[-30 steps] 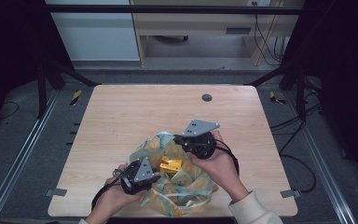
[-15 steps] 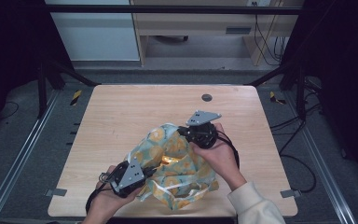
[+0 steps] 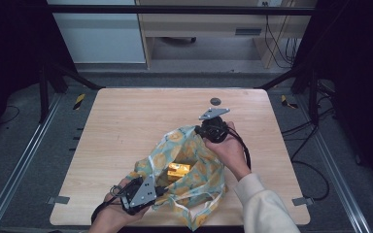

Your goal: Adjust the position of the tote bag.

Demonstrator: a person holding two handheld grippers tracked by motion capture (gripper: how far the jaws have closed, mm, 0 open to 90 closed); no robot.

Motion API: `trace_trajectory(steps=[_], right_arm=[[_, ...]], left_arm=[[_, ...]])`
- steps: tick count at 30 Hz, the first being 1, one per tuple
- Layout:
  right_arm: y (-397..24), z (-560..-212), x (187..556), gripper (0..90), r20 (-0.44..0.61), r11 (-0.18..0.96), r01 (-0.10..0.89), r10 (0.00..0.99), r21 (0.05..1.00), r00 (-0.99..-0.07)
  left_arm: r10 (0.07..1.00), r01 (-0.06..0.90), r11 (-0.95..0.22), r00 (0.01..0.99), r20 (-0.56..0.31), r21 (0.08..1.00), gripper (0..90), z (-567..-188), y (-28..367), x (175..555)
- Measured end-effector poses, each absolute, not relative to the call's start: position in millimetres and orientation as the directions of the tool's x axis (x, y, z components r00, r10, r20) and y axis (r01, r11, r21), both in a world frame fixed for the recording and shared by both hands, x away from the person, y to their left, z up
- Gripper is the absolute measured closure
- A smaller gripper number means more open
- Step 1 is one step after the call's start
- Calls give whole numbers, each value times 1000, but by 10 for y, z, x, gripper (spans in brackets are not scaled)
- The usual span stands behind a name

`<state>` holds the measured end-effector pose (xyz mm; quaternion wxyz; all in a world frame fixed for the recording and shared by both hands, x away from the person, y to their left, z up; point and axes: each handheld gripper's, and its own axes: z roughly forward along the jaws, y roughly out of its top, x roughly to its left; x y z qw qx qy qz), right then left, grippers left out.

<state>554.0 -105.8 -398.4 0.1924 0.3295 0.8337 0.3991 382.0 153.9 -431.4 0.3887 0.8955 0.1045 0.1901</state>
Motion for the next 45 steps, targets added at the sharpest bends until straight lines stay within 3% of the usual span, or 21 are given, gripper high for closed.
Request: trace_trajectory(steps=[20,45], right_arm=[[-1376,-4232,5745,900,-46,444,480,768,756,-639],[-1230,-4496,6013,900,-57,433,509,800,744,-598]], left_arm=[[328,73,-718,912,245,692,900,-4459,1640,3870],[273,81,-759,940,203,646,900,-4616,1457,3811]])
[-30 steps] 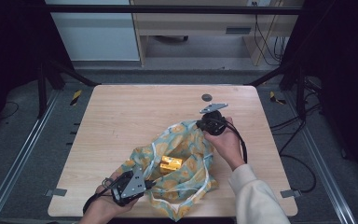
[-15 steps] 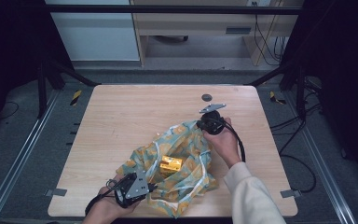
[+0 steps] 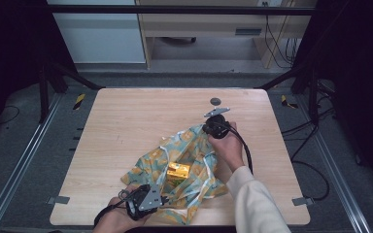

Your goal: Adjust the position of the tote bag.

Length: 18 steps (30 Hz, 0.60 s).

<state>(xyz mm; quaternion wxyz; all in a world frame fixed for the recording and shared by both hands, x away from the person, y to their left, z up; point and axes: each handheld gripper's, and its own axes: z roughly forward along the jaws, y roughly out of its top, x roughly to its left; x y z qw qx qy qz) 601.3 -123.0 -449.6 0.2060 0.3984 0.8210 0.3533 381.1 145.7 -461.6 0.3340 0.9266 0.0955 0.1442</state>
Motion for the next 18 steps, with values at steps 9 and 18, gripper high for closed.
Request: trace_trajectory(steps=[9,18], right_arm=[[-1199,-4562,6071,900,-51,414,522,817,746,-575],[-1168,-4586,6111,900,-55,414,525,821,743,-569]], left_arm=[[242,61,-779,947,209,624,900,-4656,1387,3781],[234,63,-781,952,198,621,900,-4661,1387,3767]])
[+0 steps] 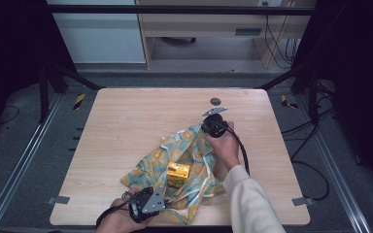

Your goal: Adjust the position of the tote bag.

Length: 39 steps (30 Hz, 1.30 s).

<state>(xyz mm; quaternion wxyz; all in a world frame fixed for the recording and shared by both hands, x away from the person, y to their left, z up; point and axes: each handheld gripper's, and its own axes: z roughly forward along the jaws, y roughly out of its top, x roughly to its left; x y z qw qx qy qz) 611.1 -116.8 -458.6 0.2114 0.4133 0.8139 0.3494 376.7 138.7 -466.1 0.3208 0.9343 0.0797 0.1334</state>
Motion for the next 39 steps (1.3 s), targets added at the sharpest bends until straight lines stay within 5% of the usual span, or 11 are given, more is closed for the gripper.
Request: trace_trajectory(steps=[10,12,19,23,30,39], right_arm=[[-1128,-4626,6120,896,-78,429,522,821,737,-565],[-1127,-4610,6101,836,-82,437,518,816,736,-572],[-1133,-4343,5902,393,-118,434,471,818,768,-563],[-1170,-4153,5742,303,-127,432,434,810,791,-573],[-1225,-3960,5334,264,-119,431,396,784,810,-610],[-1264,-4024,4828,353,-116,466,403,755,787,-646]], left_arm=[[248,80,-772,951,184,631,900,-4666,1396,3764],[261,83,-758,947,185,647,853,-4654,1402,3757],[344,101,-662,921,181,743,512,-4475,1441,3723],[399,139,-604,905,147,785,404,-4363,1531,3743],[530,186,-502,838,131,845,378,-4068,1744,3824],[630,281,-559,756,179,780,371,-4035,1691,4281]])
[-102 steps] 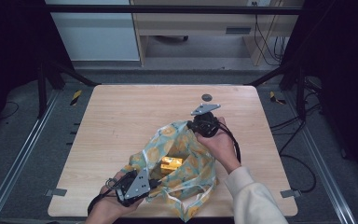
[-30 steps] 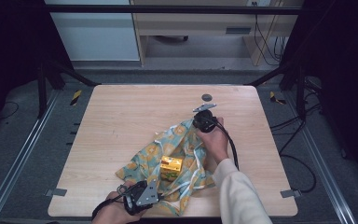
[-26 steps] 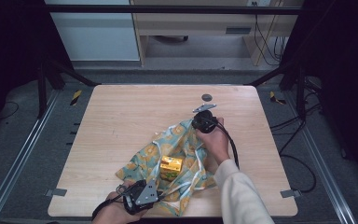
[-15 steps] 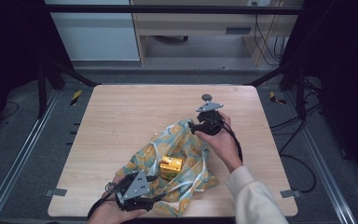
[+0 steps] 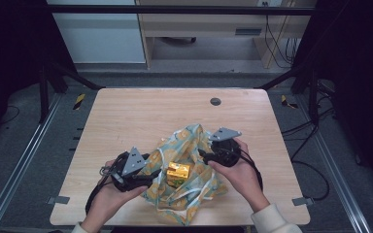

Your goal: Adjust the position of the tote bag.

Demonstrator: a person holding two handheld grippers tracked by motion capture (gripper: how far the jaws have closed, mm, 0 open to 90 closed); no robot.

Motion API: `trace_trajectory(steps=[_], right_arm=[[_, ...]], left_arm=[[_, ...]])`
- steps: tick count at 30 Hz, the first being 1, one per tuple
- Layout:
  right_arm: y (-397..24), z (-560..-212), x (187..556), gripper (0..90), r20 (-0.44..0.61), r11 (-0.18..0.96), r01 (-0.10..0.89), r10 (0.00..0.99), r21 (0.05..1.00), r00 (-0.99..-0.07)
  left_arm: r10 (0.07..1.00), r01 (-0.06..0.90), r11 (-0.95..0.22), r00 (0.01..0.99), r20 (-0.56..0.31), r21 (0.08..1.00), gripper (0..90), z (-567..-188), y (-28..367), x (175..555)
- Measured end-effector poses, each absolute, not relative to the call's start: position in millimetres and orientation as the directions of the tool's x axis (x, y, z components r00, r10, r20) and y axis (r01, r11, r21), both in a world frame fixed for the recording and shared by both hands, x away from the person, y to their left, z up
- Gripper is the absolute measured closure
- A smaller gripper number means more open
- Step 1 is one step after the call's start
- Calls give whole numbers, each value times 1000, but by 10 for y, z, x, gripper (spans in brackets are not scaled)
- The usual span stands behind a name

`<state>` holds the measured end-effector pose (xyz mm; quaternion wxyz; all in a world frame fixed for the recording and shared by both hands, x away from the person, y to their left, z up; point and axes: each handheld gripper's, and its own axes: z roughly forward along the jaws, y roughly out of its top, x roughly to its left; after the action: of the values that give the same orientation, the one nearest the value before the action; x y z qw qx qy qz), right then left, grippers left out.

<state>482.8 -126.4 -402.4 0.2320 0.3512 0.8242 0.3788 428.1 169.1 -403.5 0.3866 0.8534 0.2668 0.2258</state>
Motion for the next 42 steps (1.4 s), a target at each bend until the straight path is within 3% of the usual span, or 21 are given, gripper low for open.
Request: trace_trajectory(steps=[8,15,18,19,24,28,30,37,42], right_arm=[[-1421,-4114,4391,391,-84,471,371,700,800,-709],[-1185,-4308,4298,304,-94,558,316,585,767,-806],[-1102,-4402,4314,310,-84,582,323,563,746,-822],[-1088,-4424,4322,339,-85,586,321,560,744,-824],[-1038,-4492,4313,670,-85,616,306,522,726,-849],[-1071,-4494,4313,861,-69,616,304,506,727,-860],[-1078,-4513,4313,897,-63,618,302,497,725,-866],[-1239,-4462,4218,900,-77,607,296,510,737,-857],[-1485,-4488,4172,900,-59,582,325,544,745,-837]], left_arm=[[644,334,-575,747,162,747,363,-4289,1619,4410],[620,353,-606,772,145,712,348,-4448,1611,4441],[603,355,-624,786,140,696,383,-4494,1576,4471],[591,350,-635,795,140,689,402,-4506,1564,4481],[574,346,-649,808,136,678,623,-4558,1513,4502],[550,328,-678,820,159,658,795,-4602,1487,4492],[552,320,-677,816,170,662,823,-4583,1487,4469],[592,310,-642,781,197,701,865,-4485,1696,4342],[609,340,-649,768,197,681,892,-4509,1819,4370]])
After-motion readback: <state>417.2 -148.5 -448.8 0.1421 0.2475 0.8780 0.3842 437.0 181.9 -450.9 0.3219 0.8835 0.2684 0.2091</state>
